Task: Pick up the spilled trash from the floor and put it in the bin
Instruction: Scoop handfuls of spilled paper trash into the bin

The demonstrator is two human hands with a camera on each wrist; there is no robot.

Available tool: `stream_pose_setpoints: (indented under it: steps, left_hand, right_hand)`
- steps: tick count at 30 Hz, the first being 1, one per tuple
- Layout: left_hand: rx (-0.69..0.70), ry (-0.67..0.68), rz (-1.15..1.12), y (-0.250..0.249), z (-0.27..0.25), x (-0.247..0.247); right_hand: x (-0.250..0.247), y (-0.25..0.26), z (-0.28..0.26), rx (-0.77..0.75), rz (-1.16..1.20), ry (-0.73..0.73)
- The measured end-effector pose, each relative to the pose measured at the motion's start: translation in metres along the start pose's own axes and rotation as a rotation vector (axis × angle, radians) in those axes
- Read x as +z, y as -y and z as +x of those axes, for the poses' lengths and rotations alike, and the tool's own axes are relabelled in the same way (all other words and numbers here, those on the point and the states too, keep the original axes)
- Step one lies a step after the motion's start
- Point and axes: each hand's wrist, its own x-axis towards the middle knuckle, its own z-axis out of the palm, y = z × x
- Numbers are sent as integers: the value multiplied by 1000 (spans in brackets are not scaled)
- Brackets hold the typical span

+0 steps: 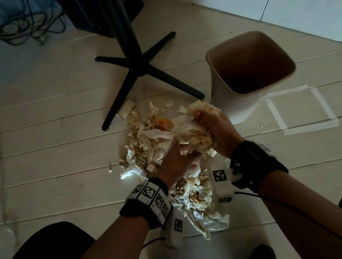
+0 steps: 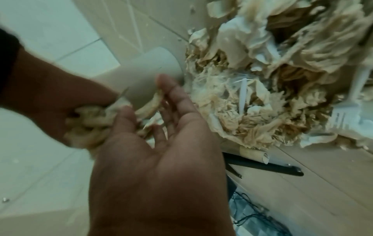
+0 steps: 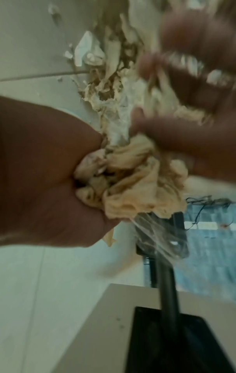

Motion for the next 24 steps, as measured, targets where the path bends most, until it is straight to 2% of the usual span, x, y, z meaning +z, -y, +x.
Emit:
stream_pose_setpoints:
  steps: [4,6,8,11,13,15,19,24]
  left_hand:
    - [44,-111,-126,-19,9,-3]
    - [1,-168,-84,-20,15,-4]
    - [1,-206,57,-19,23,-6]
    - [133,-189,123,-27,23,-7]
    - [179,-137,158,-29,26,-10]
    - [175,-104,178,-33,28,-11]
    - [158,-47,115,-41,29,-17]
    - [138,-13,177,-38,27,-27]
  right_hand:
    - [0,-20,-6,-51,-301,-134]
    - [3,-24,-12,-41,-295,-119]
    - [6,-22,-18,-10,-230,-39]
    - [7,-17,-23,20,-290,134]
    - [3,-11,-24,44,-336,174]
    - [-2,1,-26,61,-307,146]
    - [-16,25,-18,46,-252,-51]
    - [-10,81,-19,-151,-296,-55]
